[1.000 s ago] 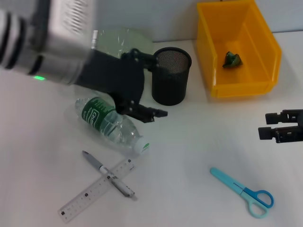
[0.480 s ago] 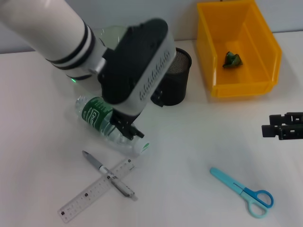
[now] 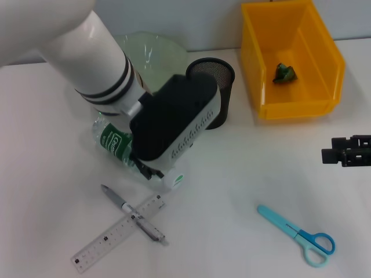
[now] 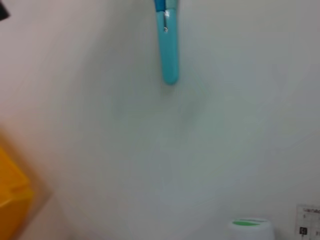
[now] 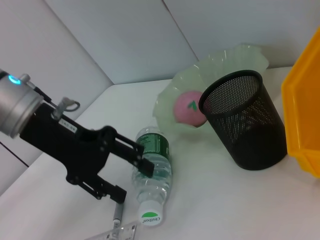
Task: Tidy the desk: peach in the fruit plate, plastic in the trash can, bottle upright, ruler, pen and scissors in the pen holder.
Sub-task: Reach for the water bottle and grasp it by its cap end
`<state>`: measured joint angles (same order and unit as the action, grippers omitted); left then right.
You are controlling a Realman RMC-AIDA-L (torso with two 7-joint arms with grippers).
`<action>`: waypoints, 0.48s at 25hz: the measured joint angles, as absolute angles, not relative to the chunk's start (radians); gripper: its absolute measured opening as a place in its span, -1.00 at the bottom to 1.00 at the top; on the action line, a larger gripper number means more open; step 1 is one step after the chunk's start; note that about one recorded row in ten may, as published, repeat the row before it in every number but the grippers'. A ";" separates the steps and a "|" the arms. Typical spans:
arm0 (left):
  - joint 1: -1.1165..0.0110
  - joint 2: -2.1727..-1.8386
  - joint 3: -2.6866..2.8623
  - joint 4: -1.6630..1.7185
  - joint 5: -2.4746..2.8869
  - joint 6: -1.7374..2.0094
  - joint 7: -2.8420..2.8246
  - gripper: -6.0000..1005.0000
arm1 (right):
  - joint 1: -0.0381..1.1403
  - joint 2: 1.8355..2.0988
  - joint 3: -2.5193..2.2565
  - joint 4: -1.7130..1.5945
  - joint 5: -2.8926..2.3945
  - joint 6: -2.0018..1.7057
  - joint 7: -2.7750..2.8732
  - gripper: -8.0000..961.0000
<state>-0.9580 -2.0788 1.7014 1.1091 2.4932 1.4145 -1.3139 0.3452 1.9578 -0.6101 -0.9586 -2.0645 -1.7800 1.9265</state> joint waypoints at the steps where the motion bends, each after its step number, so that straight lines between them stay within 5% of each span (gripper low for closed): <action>1: -0.958 -2.079 1.701 1.109 2.493 1.414 -1.314 0.57 | 0.347 1.959 -0.610 -0.959 -2.065 -1.780 1.926 0.66; 12: -0.979 -2.078 1.800 0.997 2.478 1.328 -1.303 0.56 | 0.342 1.968 -0.611 -0.959 -2.065 -1.779 1.920 0.65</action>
<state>-0.9791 -2.0785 1.8003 0.9971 2.4777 1.3279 -1.3031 0.3421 1.9678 -0.6106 -0.9587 -2.0648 -1.7788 1.9197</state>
